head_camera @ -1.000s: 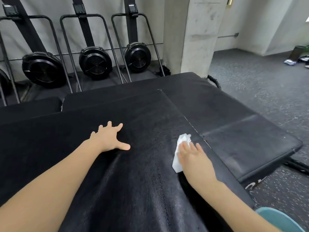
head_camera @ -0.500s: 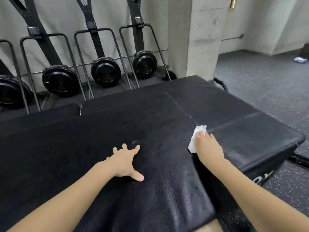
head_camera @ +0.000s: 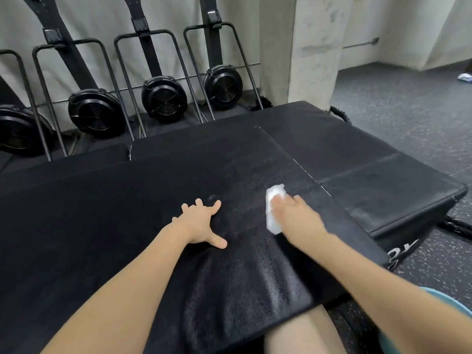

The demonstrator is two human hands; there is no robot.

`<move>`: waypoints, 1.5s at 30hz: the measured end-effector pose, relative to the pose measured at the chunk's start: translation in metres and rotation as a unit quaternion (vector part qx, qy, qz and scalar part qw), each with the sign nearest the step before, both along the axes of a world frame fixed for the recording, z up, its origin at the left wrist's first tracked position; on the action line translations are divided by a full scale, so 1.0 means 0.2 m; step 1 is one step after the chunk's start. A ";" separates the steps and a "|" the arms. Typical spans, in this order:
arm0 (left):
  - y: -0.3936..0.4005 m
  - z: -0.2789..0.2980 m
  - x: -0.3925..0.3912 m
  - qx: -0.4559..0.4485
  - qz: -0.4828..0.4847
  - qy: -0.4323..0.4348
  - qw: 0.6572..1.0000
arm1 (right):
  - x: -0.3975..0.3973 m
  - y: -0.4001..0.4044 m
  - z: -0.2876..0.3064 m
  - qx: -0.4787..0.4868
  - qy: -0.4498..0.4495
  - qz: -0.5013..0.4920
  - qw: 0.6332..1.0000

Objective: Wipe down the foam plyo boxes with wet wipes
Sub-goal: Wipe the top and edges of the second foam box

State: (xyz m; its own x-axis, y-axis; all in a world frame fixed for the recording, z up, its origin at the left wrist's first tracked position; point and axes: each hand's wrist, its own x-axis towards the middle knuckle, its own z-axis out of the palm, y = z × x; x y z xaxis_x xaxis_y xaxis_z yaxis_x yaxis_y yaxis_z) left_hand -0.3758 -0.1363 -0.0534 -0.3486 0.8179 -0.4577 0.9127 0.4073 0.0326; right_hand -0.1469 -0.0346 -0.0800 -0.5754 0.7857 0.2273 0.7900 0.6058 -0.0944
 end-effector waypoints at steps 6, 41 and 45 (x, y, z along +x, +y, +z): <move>-0.01 0.00 0.01 0.011 0.005 -0.020 1.000 | 0.34 0.22 -0.04 -0.011 -0.080 -0.093 0.992; -0.49 0.28 0.44 0.283 0.119 -0.416 0.856 | 0.23 -0.59 0.29 -0.492 0.505 0.009 0.709; -0.54 0.28 0.47 0.284 0.140 -0.455 0.833 | 0.26 -0.59 0.26 -0.481 0.518 -0.005 0.707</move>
State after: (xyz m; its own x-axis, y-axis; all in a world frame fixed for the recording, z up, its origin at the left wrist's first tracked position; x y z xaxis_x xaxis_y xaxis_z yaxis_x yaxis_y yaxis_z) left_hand -0.2814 -0.2439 0.0035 -0.2824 0.9376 -0.2027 0.2780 0.2822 0.9182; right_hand -0.0949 -0.1528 -0.0282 -0.4848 0.8664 -0.1196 -0.0019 -0.1378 -0.9905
